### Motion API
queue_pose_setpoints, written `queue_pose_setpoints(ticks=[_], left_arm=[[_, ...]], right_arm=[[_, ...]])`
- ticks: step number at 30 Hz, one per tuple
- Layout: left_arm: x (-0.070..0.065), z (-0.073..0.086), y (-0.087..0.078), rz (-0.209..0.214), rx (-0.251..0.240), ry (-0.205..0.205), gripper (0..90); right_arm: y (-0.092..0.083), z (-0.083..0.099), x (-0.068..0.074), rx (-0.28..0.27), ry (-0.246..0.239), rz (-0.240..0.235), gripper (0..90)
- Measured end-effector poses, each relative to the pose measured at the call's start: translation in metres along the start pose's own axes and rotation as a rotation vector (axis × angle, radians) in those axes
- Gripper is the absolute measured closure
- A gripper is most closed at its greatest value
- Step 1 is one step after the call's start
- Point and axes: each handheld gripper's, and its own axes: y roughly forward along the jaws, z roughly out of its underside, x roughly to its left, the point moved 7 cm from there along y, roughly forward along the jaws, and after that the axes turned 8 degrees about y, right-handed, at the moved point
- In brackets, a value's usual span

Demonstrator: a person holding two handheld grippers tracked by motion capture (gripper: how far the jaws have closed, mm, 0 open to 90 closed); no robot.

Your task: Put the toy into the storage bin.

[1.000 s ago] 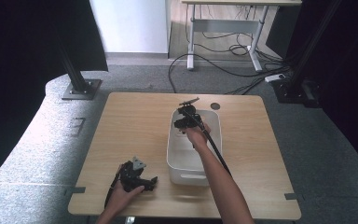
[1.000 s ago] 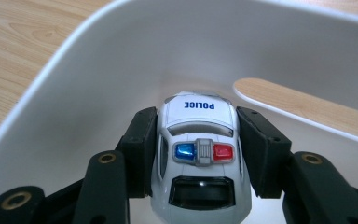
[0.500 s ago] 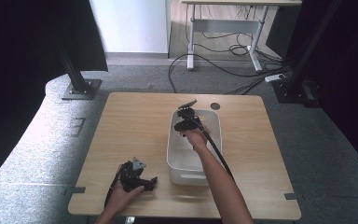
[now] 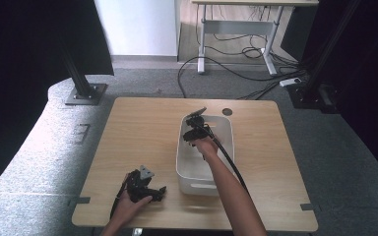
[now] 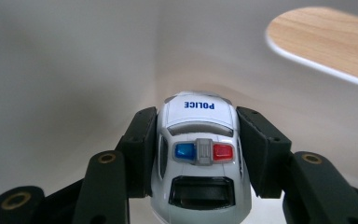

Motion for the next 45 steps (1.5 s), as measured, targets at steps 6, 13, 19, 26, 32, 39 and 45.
queue_pose_setpoints(ticks=[6, 13, 19, 26, 32, 39, 45], left_arm=[[0.000, 0.000, 0.000, 0.000, 0.000, 0.000, 1.2], [0.000, 0.000, 0.000, 0.000, 0.000, 0.000, 1.2], [0.000, 0.000, 0.000, 0.001, 0.000, 0.001, 1.2], [0.000, 0.000, 0.000, 0.000, 0.000, 0.001, 1.2], [0.000, 0.000, 0.000, 0.001, 0.000, 0.001, 1.2], [0.000, 0.000, 0.000, 0.000, 0.000, 0.001, 1.2], [0.000, 0.000, 0.000, 0.000, 0.000, 0.001, 1.2]], right_arm=[[0.004, 0.003, -0.002, 0.026, -0.005, 0.007, 50.2], [0.007, 0.005, -0.001, 0.040, 0.007, -0.006, 50.1], [0.011, 0.008, -0.003, 0.063, -0.017, 0.016, 50.1], [0.018, 0.014, -0.002, 0.104, -0.037, 0.018, 50.1], [0.020, 0.015, 0.000, 0.115, -0.037, 0.013, 50.0], [0.023, 0.018, 0.001, 0.137, -0.051, 0.024, 50.0], [0.025, 0.020, 0.002, 0.152, -0.054, 0.019, 49.8]])
